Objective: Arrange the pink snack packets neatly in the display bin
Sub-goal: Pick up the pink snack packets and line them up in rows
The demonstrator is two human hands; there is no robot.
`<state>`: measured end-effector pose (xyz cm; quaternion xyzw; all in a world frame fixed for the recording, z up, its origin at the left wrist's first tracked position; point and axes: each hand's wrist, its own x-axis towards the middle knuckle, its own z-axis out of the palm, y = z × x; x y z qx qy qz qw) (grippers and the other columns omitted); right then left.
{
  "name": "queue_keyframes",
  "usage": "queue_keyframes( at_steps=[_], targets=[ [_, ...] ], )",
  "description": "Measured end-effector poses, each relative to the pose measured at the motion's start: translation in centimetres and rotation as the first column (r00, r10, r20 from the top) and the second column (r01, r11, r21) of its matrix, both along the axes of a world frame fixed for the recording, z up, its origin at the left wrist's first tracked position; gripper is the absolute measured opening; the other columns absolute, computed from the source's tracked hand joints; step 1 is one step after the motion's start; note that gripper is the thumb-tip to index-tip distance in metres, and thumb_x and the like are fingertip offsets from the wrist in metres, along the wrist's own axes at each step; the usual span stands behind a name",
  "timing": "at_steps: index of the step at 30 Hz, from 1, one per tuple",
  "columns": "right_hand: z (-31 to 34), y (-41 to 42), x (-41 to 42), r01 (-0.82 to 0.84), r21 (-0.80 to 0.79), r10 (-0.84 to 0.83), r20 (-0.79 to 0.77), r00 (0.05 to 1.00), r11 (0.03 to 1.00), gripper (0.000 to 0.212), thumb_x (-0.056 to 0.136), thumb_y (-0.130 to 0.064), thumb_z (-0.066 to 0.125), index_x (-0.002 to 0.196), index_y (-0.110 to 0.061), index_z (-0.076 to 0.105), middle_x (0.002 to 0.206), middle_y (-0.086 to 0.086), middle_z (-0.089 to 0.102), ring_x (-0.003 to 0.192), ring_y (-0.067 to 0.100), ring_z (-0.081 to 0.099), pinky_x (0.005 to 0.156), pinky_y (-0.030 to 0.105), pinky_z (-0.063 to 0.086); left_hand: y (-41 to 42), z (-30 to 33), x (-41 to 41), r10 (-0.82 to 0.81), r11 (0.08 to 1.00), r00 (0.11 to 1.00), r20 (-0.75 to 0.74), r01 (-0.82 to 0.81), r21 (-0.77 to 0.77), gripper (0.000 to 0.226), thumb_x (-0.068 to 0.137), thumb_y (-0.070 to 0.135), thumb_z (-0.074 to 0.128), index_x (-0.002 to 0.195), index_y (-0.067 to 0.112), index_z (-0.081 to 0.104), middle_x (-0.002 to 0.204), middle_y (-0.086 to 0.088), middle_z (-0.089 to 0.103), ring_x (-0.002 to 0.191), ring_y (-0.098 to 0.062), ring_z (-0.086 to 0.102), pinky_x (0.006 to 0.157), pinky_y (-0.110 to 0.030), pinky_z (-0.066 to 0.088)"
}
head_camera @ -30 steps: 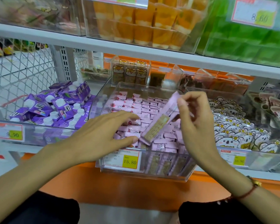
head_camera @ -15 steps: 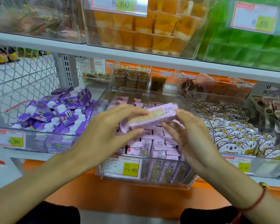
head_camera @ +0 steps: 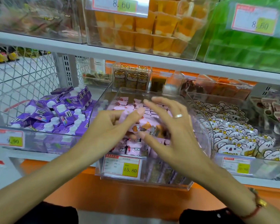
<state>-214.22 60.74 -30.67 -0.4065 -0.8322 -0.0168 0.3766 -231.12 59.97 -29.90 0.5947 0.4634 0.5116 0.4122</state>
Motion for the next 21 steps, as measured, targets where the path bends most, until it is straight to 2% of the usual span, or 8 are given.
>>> queue_keyframes(
  at_steps=[2,3,6,9,12,17,20,21],
  targets=[
    [0.1,0.2,-0.1,0.045,0.096,-0.055,0.099,0.994,0.994,0.046,0.083,-0.042,0.060,0.126,-0.026,0.057,0.124,-0.006,0.051,0.116,0.012,0.038,0.093,0.027,0.027,0.0,-0.1,0.1,-0.058,0.991,0.997,-0.056,0.065,0.119,0.040,0.072,0.053,0.055,0.086,0.019,0.069,0.057,0.009,0.067,0.050,0.001,0.062,0.046,-0.007,0.041],
    [0.2,0.3,0.0,0.061,0.120,-0.070,0.076,0.995,0.991,0.041,0.083,-0.039,0.062,0.121,-0.023,0.060,0.116,-0.004,0.055,0.107,0.013,0.041,0.085,0.025,0.028,0.1,-0.3,-0.1,-0.083,0.985,0.993,-0.079,0.094,0.148,0.040,0.071,0.056,0.054,0.095,0.025,0.066,0.066,0.013,0.070,0.059,0.002,0.065,0.051,-0.009,0.045],
    [0.8,0.7,1.1,0.045,-0.016,-0.047,-0.283,0.958,0.999,0.026,0.085,-0.035,0.066,0.108,-0.024,0.063,0.101,-0.006,0.060,0.093,0.009,0.053,0.079,0.020,0.039,0.7,-1.1,-1.7,-0.022,0.963,0.952,-0.306,0.103,0.250,0.045,0.072,0.061,0.056,0.111,0.040,0.053,0.097,0.021,0.067,0.087,0.002,0.064,0.066,-0.019,0.051],
    [0.7,1.1,2.1,-0.218,-0.371,-0.107,-0.684,0.722,0.903,0.044,0.081,-0.035,0.067,0.120,-0.020,0.053,0.111,-0.002,0.065,0.097,0.009,0.065,0.090,0.027,0.050,0.7,-1.7,-3.1,0.032,0.935,0.729,-0.684,0.220,0.277,0.037,0.077,0.066,0.053,0.109,0.047,0.052,0.105,0.029,0.058,0.095,0.010,0.056,0.074,-0.023,0.050],
    [-0.2,1.3,2.2,-0.392,-0.530,-0.230,-0.768,0.597,0.752,0.047,0.085,-0.021,0.064,0.125,-0.022,0.040,0.110,0.008,0.067,0.086,0.017,0.071,0.076,0.026,0.057,0.8,-1.9,-3.6,0.041,0.906,0.527,-0.849,0.339,0.254,0.030,0.083,0.064,0.048,0.107,0.046,0.055,0.100,0.030,0.056,0.096,0.009,0.050,0.078,-0.026,0.047],
    [-0.6,0.8,1.7,-0.352,-0.552,-0.095,-0.625,0.775,0.756,0.033,0.088,-0.016,0.061,0.106,-0.032,0.039,0.092,0.006,0.059,0.066,0.018,0.070,0.057,0.019,0.053,1.1,-1.8,-4.1,0.054,0.916,0.481,-0.875,0.325,0.235,0.033,0.083,0.067,0.043,0.105,0.048,0.058,0.097,0.030,0.056,0.092,0.006,0.050,0.074,-0.025,0.046],
    [-0.2,1.0,2.5,-0.263,-0.598,-0.036,-0.440,0.897,0.757,0.033,0.081,-0.033,0.064,0.102,-0.037,0.040,0.091,0.003,0.049,0.070,0.027,0.067,0.067,0.041,0.057,1.2,-1.7,-4.0,0.062,0.920,0.487,-0.871,0.310,0.239,0.032,0.082,0.067,0.044,0.103,0.049,0.058,0.091,0.032,0.056,0.090,0.010,0.050,0.070,-0.021,0.045],
    [0.0,0.9,2.7,-0.231,-0.589,-0.018,-0.385,0.923,0.775,0.034,0.078,-0.041,0.065,0.101,-0.039,0.041,0.091,-0.002,0.050,0.070,0.022,0.066,0.071,0.040,0.057,1.2,-1.7,-4.0,0.071,0.921,0.499,-0.864,0.299,0.249,0.032,0.081,0.067,0.045,0.102,0.048,0.059,0.089,0.032,0.057,0.089,0.011,0.051,0.069,-0.019,0.044]
  ],
)
